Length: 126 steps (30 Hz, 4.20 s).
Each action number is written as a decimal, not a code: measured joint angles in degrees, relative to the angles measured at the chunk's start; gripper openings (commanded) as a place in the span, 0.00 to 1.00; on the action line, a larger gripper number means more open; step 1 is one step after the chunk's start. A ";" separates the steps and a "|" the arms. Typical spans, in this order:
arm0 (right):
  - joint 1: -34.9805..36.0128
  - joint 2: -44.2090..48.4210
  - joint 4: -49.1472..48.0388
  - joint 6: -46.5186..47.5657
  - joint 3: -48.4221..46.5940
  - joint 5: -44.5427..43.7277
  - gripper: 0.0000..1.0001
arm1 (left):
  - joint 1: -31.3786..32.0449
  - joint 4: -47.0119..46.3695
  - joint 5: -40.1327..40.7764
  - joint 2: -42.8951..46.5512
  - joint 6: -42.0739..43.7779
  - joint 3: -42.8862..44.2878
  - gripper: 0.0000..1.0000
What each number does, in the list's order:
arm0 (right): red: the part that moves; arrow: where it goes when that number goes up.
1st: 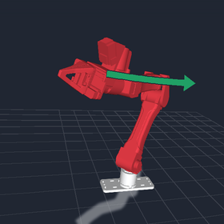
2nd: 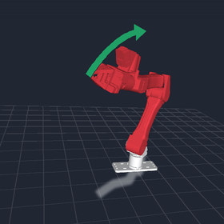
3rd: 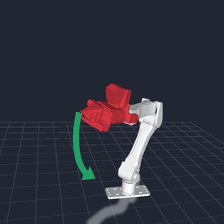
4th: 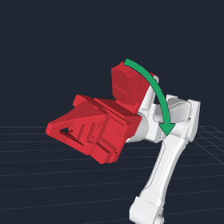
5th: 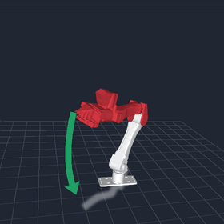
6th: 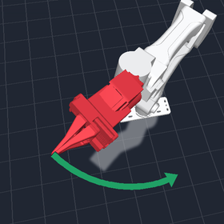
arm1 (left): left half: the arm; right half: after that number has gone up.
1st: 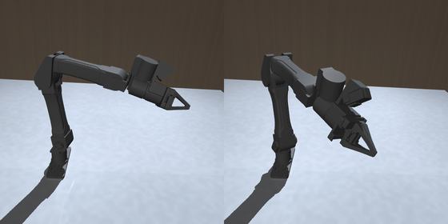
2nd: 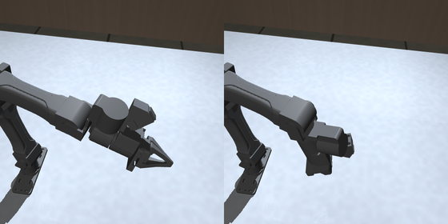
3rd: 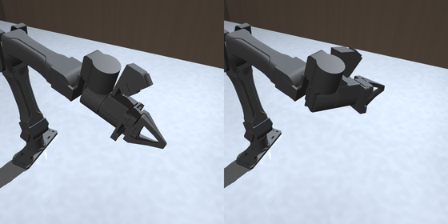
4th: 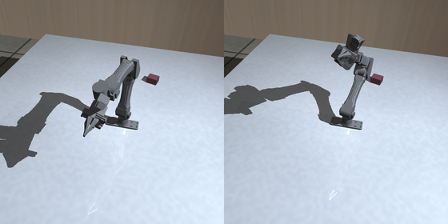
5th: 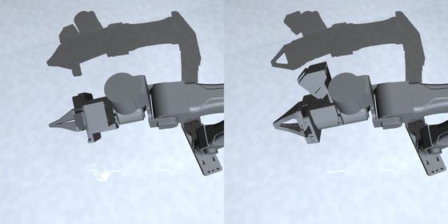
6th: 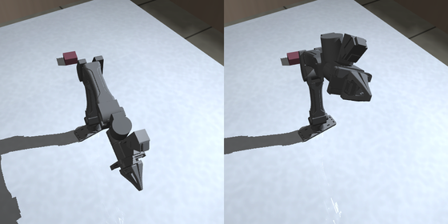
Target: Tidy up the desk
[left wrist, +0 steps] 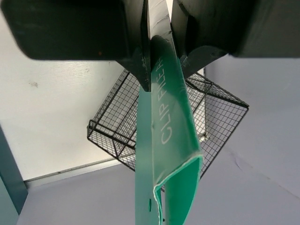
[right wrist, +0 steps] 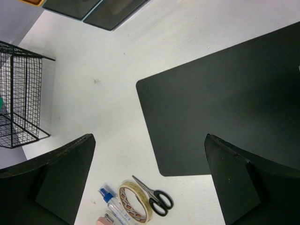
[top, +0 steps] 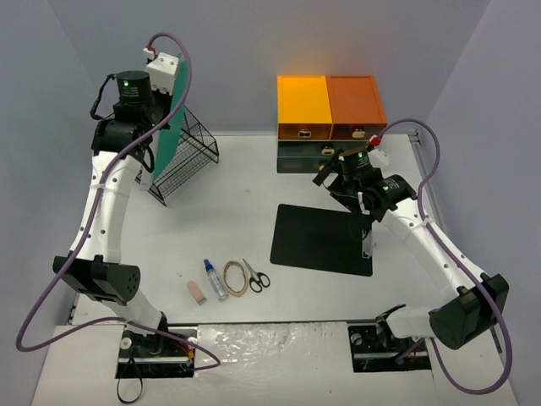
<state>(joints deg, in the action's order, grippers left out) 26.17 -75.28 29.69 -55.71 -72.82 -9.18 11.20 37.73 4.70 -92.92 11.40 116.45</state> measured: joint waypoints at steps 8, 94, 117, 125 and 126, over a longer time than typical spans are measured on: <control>-0.32 -1.08 -0.19 2.70 0.00 1.79 1.00 | -5.46 -0.11 -14.71 -0.53 -3.58 0.00 0.00; -0.19 -6.92 -8.11 9.29 9.54 9.86 1.00 | -33.06 -15.72 -58.70 -33.78 -21.13 32.15 0.00; 0.18 -8.48 -10.36 9.74 9.75 12.85 1.00 | -32.29 -22.63 -58.47 -33.64 -20.29 24.10 0.00; 0.98 -8.86 -10.90 10.27 9.73 13.55 1.00 | -32.26 -25.40 -58.48 -31.72 -20.85 20.73 0.00; 1.09 -8.86 -11.11 10.42 9.73 13.83 1.00 | -32.26 -26.70 -58.50 -31.30 -21.45 19.63 0.00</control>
<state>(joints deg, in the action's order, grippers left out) 27.25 -84.14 18.58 -45.29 -63.09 4.65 -21.06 11.03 -53.81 -124.22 -10.05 136.07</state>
